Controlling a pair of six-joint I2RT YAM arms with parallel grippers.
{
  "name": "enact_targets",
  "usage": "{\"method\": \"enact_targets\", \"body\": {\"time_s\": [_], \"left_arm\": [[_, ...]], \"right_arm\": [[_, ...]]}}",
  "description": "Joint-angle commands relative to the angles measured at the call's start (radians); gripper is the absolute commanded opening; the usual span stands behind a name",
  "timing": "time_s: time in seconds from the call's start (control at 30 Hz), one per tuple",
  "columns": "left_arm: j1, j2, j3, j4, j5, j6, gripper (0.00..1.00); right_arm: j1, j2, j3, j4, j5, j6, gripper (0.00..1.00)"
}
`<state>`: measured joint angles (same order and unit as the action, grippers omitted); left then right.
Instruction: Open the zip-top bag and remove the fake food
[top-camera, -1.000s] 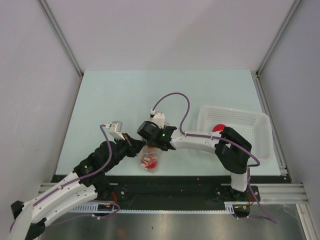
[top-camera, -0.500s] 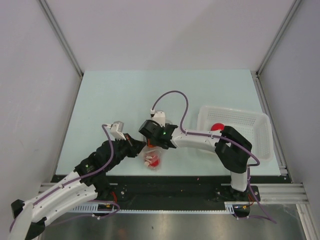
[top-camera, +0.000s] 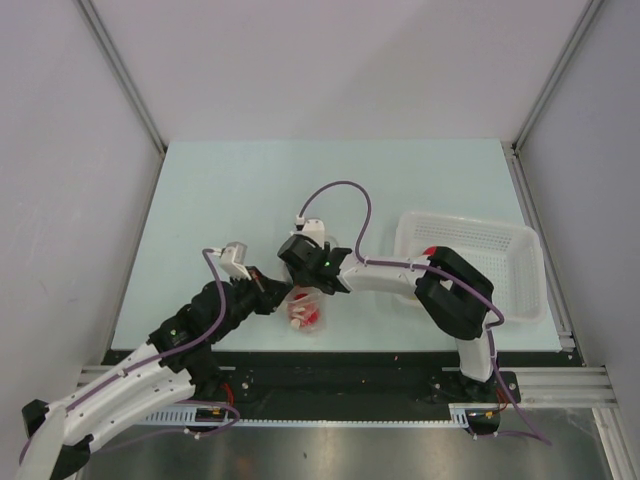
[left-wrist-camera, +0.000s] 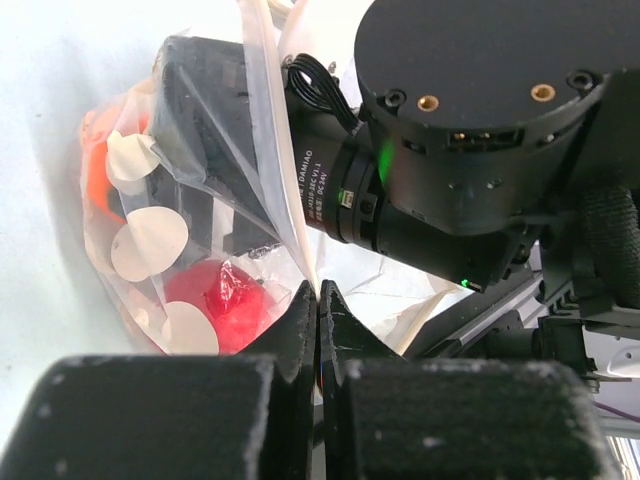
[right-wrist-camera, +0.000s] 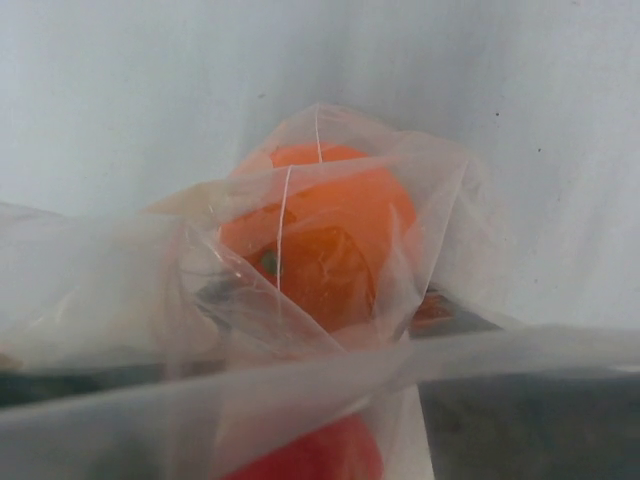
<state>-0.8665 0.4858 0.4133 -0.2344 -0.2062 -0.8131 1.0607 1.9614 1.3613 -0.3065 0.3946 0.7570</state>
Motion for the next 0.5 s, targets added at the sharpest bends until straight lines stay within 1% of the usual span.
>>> {"method": "enact_targets", "body": {"time_s": [0.0, 0.03, 0.1, 0.13, 0.2, 0.23, 0.3, 0.43, 0.47], "left_arm": [[-0.003, -0.013, 0.009, 0.01, 0.014, -0.017, 0.0], [-0.003, -0.015, 0.009, 0.007, 0.013, -0.015, 0.0], [-0.003, -0.016, 0.01, 0.004, 0.007, -0.015, 0.0], [-0.002, -0.015, 0.012, 0.003, 0.002, -0.015, 0.0], [-0.003, -0.018, 0.022, -0.008, -0.007, -0.012, 0.0], [-0.003, -0.019, 0.025, -0.013, -0.019, -0.009, 0.0], [-0.003, -0.021, 0.042, -0.031, -0.033, 0.0, 0.0], [-0.003, -0.029, 0.082, -0.074, -0.068, 0.034, 0.0], [-0.003, -0.03, 0.088, -0.08, -0.078, 0.04, 0.0]], "right_arm": [[-0.001, 0.005, -0.004, 0.03, 0.039, -0.044, 0.58], [0.004, -0.004, -0.001, 0.023, 0.047, -0.05, 0.49], [0.012, -0.028, 0.012, 0.007, 0.058, -0.061, 0.42], [0.022, -0.039, 0.016, -0.017, 0.059, -0.059, 0.35], [0.036, -0.073, 0.032, -0.046, 0.07, -0.053, 0.29], [0.047, -0.088, 0.041, -0.092, 0.072, -0.042, 0.23], [0.05, -0.113, 0.055, -0.146, 0.049, -0.012, 0.19], [0.061, -0.229, 0.033, -0.19, 0.047, 0.018, 0.09], [0.064, -0.251, 0.024, -0.198, 0.049, 0.019, 0.08]]}}
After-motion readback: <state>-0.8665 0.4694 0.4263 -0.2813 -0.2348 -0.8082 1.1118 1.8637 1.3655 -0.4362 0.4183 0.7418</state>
